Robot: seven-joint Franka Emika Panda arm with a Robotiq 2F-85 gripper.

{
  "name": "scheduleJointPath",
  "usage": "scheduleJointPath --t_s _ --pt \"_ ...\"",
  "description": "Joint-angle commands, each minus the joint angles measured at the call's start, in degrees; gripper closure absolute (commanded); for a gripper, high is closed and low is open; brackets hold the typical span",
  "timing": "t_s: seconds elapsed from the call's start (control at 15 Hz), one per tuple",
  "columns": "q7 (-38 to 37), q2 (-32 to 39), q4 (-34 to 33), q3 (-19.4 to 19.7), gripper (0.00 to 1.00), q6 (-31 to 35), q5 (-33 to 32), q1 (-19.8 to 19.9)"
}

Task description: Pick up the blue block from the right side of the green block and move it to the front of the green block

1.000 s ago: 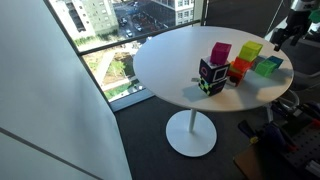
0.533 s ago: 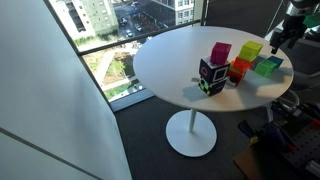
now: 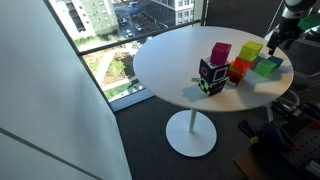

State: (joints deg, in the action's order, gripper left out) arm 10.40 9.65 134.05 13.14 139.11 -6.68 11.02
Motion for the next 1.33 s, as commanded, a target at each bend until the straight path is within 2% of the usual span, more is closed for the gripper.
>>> scheduleJointPath --t_s 0.0,1.27 --pt "1.5 1.8 -2.3 -0.9 0.00 0.0 1.1 1.0" --pt "1.8 4.2 -3.7 -2.0 0.00 -0.1 1.9 1.2"
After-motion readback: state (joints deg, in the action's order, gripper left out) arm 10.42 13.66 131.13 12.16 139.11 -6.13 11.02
